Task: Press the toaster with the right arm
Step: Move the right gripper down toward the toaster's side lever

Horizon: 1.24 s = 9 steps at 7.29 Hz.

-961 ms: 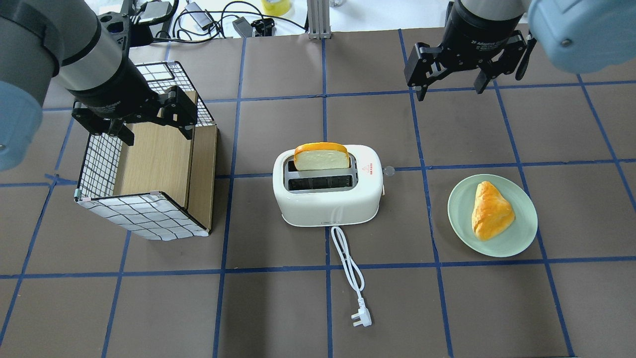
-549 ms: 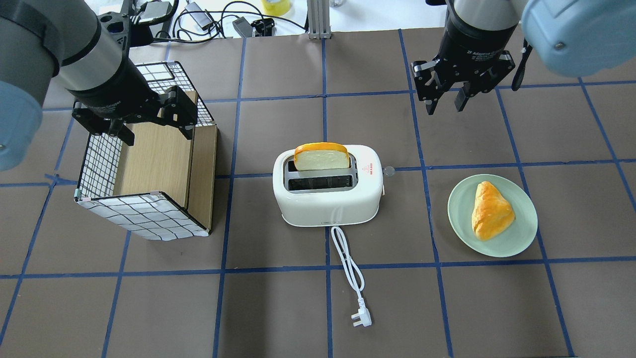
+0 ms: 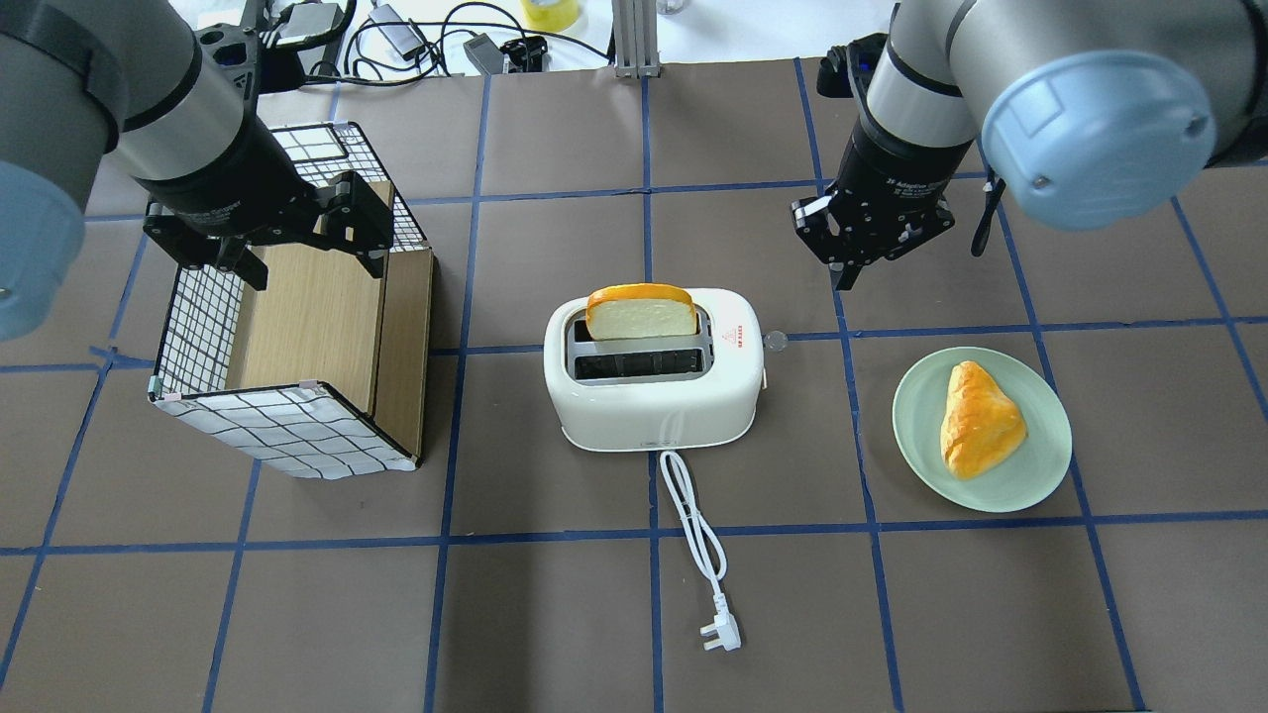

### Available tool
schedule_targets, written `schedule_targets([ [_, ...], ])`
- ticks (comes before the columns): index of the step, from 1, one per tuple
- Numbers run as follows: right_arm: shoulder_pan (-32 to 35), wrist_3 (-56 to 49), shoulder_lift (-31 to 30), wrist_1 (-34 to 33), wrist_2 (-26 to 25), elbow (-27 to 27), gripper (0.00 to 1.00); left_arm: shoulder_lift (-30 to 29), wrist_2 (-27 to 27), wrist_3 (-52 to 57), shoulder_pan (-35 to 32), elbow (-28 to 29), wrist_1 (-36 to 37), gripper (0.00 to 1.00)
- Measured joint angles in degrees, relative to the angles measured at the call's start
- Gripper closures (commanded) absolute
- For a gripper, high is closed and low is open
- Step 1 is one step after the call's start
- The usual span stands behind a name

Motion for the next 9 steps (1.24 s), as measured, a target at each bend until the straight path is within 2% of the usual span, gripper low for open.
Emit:
schedule_targets([
  [2,-4.04,-6.78,0.07,-0.56,7.57,2.80,1.00,0.00,-0.02,0.00,0.00,0.00,0.00,0.00],
  [4,-7.31,-8.68,0.00,-2.85,13.61,6.54,1.00,0.00,0.03,0.00,0.00,0.00,0.00,0.00],
  [7,-7.73,-5.33,-0.03,-12.84,15.33,13.68,1.00,0.00,0.02,0.00,0.00,0.00,0.00,0.00],
  [9,-6.94,-2.83,0.04,-17.51,15.88,16.22,1.00,0.00,0.04,0.00,0.00,0.00,0.00,0.00],
])
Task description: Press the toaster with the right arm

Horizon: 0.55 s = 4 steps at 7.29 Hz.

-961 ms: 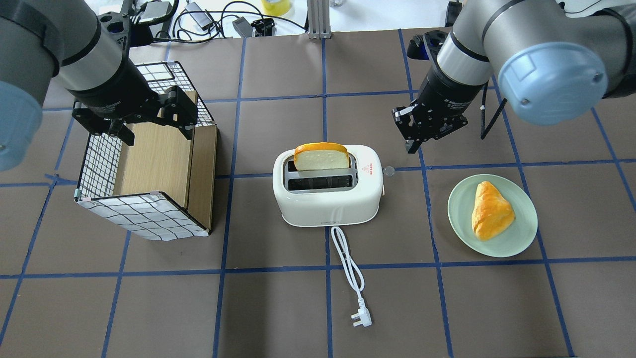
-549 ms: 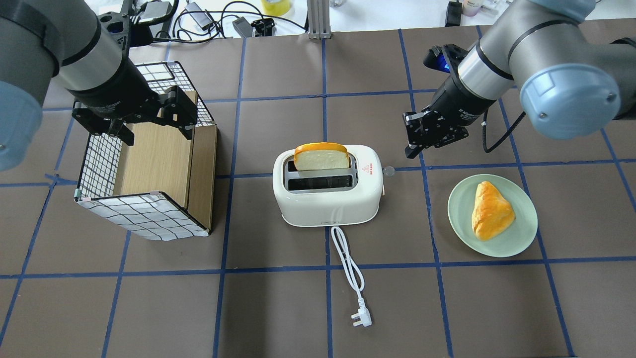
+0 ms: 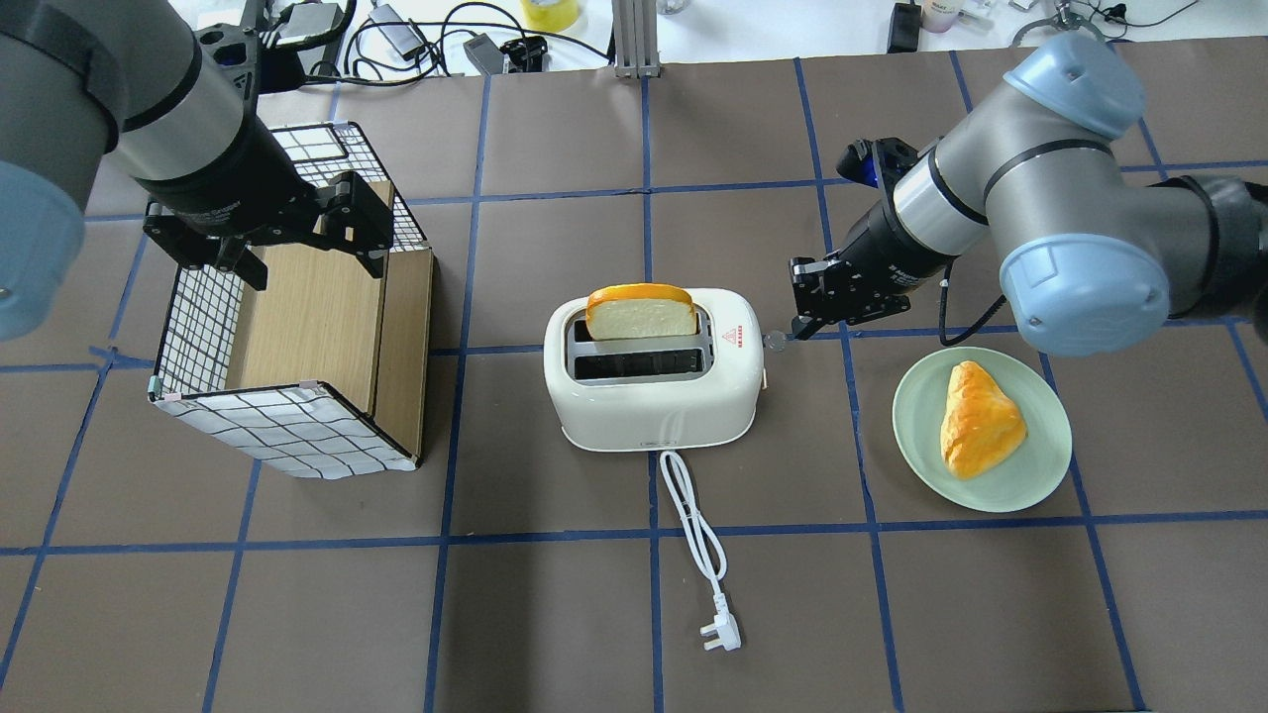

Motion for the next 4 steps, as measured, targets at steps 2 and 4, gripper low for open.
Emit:
schedule_targets([
  [2,1.28,0.69,0.51,-2.02,0.13,0.49,1.00,0.00,-0.04,0.00,0.00,0.00,0.00,0.00],
  [4,1.55,0.73,0.89,-2.90,0.15,0.57,1.00,0.00,-0.03,0.00,0.00,0.00,0.00,0.00],
])
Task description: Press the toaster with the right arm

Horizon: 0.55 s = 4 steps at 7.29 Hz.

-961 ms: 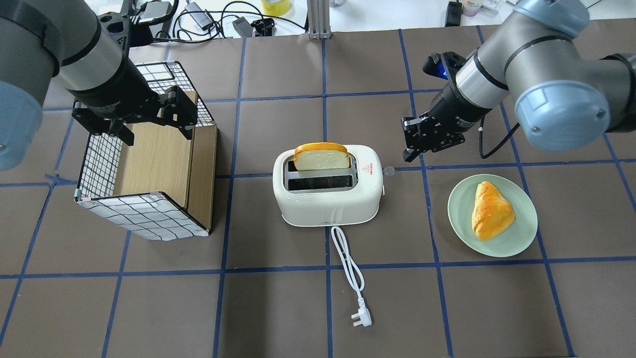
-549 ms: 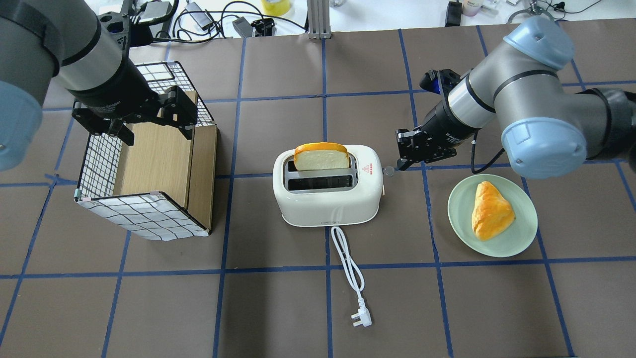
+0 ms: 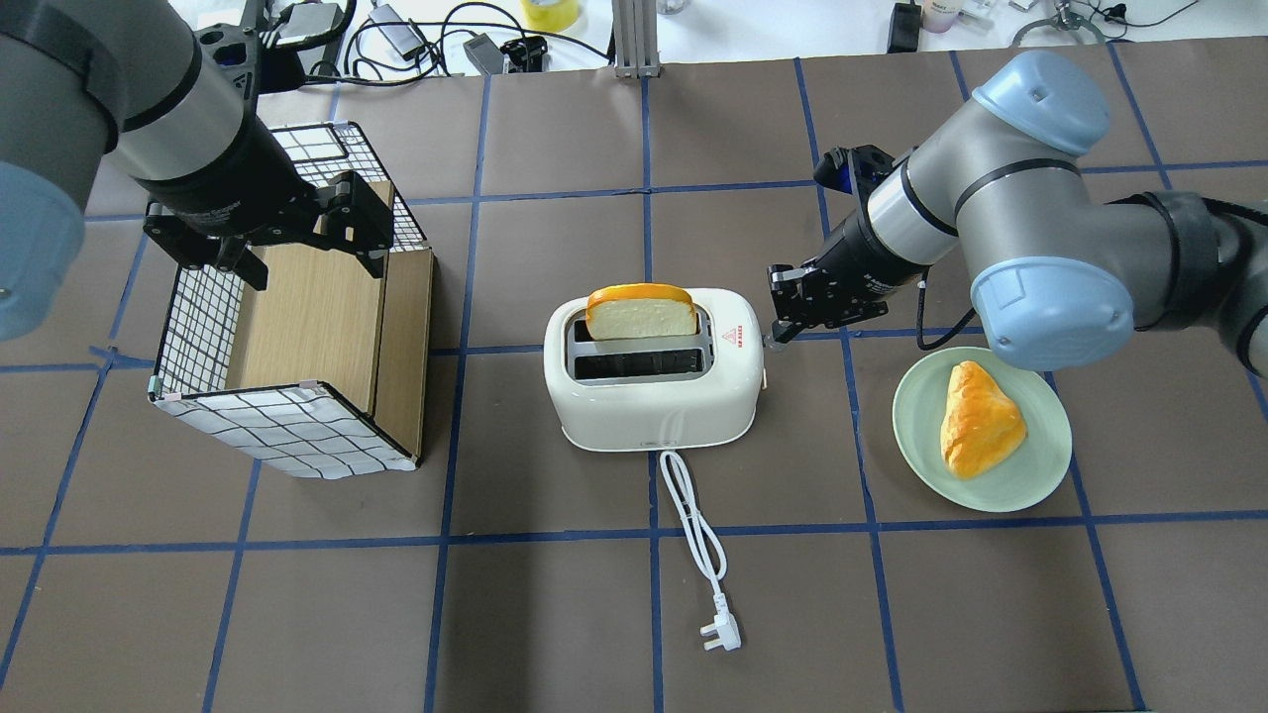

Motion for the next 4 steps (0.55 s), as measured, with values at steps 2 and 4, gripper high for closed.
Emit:
schedule_targets([
  [2,0.01,-0.21,1.05,-0.98,-0.02,0.03,1.00,0.00,-0.02,0.00,0.00,0.00,0.00,0.00],
  [4,0.01,-0.42,2.08,-1.62,-0.08,0.09,1.00,0.00,-0.03,0.00,0.00,0.00,0.00,0.00],
])
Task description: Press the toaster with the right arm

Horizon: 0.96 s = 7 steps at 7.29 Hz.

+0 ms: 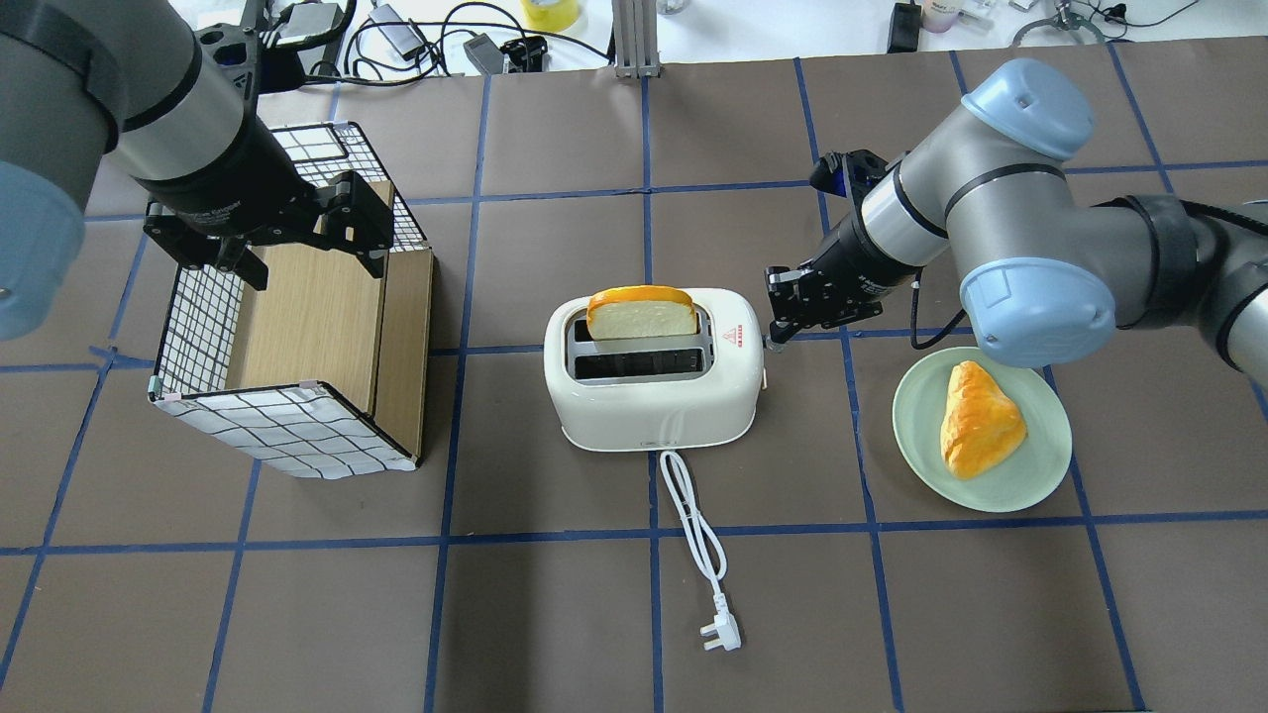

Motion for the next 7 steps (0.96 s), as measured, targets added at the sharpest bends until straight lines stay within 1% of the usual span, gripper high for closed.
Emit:
schedule_targets([
  [7,-0.09,-0.25,1.69,-3.08,-0.08,2.21,1.00,0.00,0.00,0.00,0.00,0.00,0.00,0.00],
])
